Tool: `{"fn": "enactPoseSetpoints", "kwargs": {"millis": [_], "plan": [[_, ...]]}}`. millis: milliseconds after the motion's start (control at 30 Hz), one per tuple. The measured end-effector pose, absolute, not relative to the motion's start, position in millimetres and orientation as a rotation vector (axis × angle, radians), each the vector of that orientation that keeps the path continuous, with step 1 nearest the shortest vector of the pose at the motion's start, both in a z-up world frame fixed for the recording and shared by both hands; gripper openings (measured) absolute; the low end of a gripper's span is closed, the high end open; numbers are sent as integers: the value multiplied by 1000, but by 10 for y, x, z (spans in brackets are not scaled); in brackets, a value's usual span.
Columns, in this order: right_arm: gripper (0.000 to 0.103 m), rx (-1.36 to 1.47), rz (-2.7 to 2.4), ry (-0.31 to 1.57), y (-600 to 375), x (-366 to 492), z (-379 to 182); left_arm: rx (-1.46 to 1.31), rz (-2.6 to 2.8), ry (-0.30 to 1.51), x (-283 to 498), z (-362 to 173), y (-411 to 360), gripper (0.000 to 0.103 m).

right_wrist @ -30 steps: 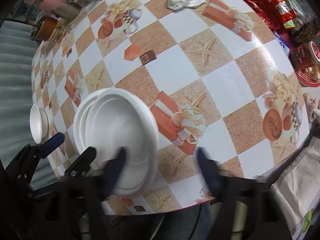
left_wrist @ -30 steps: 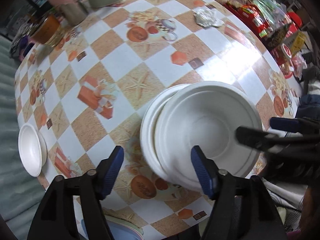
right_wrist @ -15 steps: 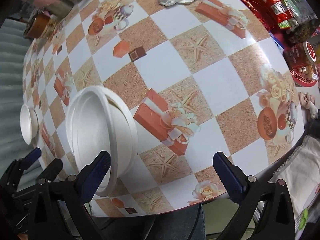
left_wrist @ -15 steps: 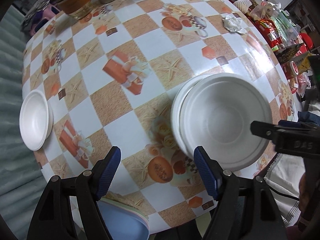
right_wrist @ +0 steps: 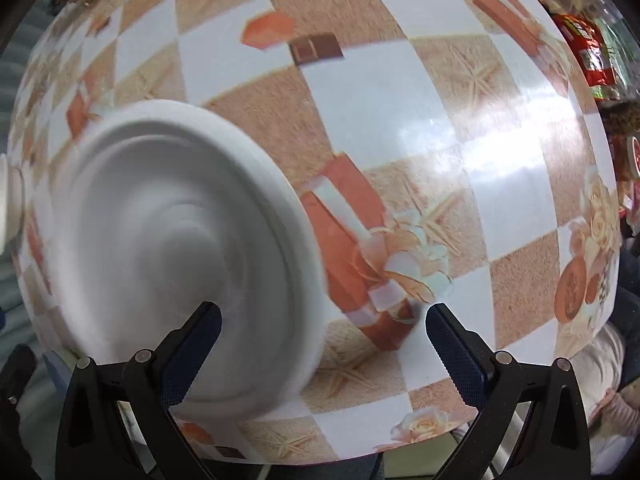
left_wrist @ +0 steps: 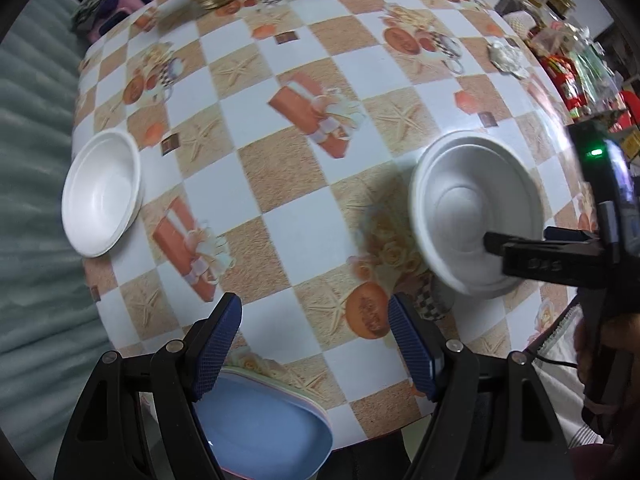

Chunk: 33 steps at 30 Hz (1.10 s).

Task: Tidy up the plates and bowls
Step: 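Move the left gripper to the rim of another white bowl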

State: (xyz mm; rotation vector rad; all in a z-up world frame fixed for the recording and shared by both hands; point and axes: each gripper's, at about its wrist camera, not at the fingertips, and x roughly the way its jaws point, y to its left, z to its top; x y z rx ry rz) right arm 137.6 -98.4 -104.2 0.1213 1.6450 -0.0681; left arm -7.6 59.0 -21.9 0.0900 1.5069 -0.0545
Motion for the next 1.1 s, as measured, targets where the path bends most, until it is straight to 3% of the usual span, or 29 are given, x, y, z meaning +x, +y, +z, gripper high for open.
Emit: {"fn": "enactPoseSetpoints", "kwargs": {"millis": [600, 1100], "plan": [[103, 67, -4, 1556, -793, 1719, -319, -100, -68, 1418, 161, 55, 717, 79], [103, -53, 153, 1541, 174, 2200, -206, -229, 87, 1283, 638, 312, 1432, 79]]}}
